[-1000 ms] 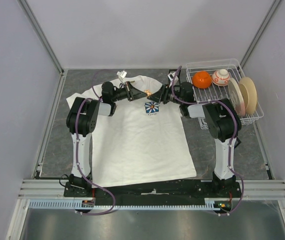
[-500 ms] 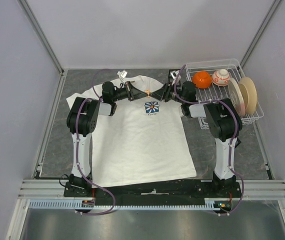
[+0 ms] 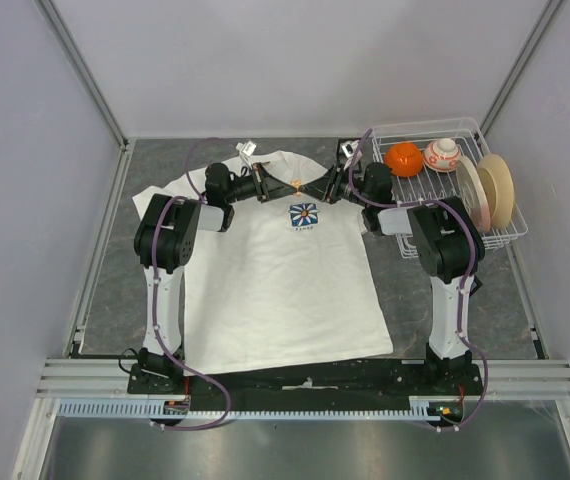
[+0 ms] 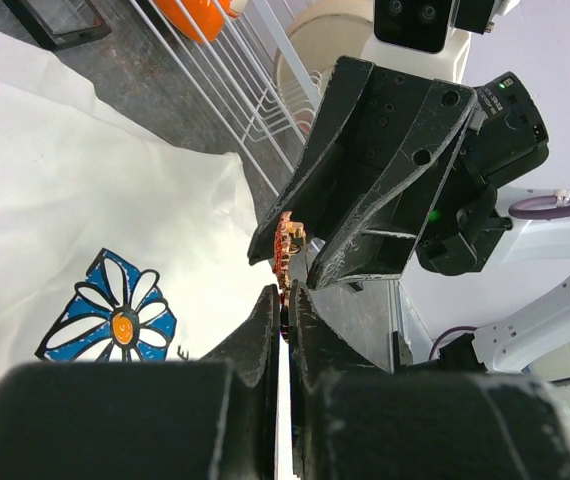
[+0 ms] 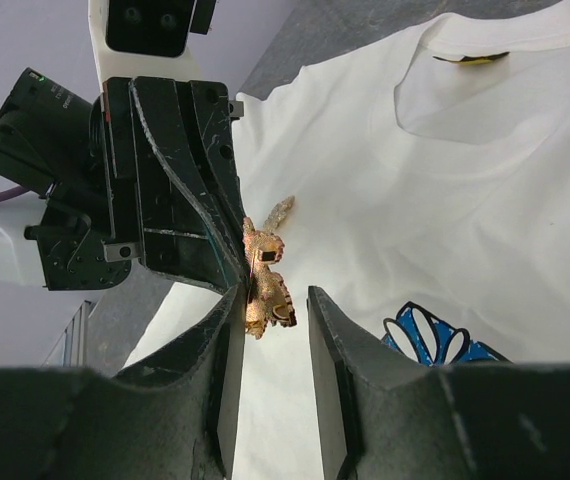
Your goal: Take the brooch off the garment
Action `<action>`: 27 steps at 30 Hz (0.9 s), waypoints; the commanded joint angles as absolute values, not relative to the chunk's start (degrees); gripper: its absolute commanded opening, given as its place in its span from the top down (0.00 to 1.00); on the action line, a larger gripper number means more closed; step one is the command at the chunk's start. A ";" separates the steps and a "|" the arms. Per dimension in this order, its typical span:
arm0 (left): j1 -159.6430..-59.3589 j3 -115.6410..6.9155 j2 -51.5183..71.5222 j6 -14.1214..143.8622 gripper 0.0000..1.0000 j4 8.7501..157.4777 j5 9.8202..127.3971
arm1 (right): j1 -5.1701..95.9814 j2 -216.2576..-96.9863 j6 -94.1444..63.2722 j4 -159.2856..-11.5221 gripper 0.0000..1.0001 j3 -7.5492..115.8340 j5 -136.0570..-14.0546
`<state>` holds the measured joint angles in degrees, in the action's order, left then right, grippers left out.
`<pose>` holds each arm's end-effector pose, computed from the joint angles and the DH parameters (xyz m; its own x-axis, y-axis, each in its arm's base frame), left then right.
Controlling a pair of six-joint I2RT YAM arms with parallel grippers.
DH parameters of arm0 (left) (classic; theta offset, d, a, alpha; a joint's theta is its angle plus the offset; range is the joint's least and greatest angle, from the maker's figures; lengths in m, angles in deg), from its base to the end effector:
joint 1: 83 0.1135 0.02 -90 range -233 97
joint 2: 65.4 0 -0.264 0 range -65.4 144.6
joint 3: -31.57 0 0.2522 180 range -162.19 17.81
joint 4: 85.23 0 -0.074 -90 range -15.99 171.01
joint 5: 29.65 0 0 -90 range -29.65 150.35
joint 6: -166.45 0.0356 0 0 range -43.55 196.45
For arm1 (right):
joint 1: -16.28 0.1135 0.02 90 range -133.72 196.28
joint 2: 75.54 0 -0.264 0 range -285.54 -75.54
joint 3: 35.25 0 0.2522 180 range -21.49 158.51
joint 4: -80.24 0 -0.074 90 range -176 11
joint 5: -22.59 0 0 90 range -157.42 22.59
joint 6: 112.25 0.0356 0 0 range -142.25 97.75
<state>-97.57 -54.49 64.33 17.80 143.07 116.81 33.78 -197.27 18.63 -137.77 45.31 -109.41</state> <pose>0.4421 -0.1456 0.1499 -0.7647 -0.2888 -0.5760 0.5574 0.1521 -0.8162 0.4210 0.1577 0.1665 -0.6030 0.3198 -0.7308 -0.6163 0.3948 0.6814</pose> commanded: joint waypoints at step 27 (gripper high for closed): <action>-99.26 -54.00 58.61 29.08 0.98 135.86 115.02 | 33.59 -197.80 17.39 -136.79 0.79 46.36 -107.05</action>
<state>-98.27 -54.00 63.04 26.04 136.21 115.26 33.73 -197.86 19.05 -134.84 45.82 -109.04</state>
